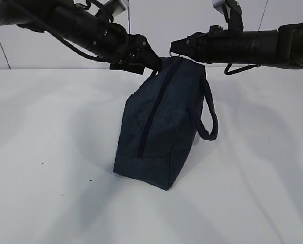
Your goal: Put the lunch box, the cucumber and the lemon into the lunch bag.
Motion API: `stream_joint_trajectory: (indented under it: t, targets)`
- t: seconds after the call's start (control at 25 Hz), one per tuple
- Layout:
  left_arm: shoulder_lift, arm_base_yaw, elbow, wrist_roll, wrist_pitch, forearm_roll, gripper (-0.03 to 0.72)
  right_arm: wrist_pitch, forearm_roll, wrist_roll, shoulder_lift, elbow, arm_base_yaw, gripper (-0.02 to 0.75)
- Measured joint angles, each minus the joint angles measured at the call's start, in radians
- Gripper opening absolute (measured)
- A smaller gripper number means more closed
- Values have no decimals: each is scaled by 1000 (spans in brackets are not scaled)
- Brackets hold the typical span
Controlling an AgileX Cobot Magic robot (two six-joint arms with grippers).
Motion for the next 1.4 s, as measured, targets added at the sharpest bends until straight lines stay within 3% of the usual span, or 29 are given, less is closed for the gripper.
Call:
stream_joint_trajectory:
  t: [0.6, 0.72, 0.88, 0.96, 1.4]
  targets:
    - [15, -36, -35, -49, 24, 13, 461, 0, -2, 7, 0, 0, 0, 0]
    - [15, -50, -35, -52, 4, 30, 379, 0, -2, 9, 0, 0, 0, 0]
    - [15, -58, -36, -53, -16, 48, 116, 0, -4, 16, 0, 0, 0, 0]
    - [15, -58, -36, -53, -23, 59, 46, 0, -4, 17, 0, 0, 0, 0]
    - [-4, -58, -51, -56, -3, 174, 27, 5, -4, 19, 0, 0, -22, 0]
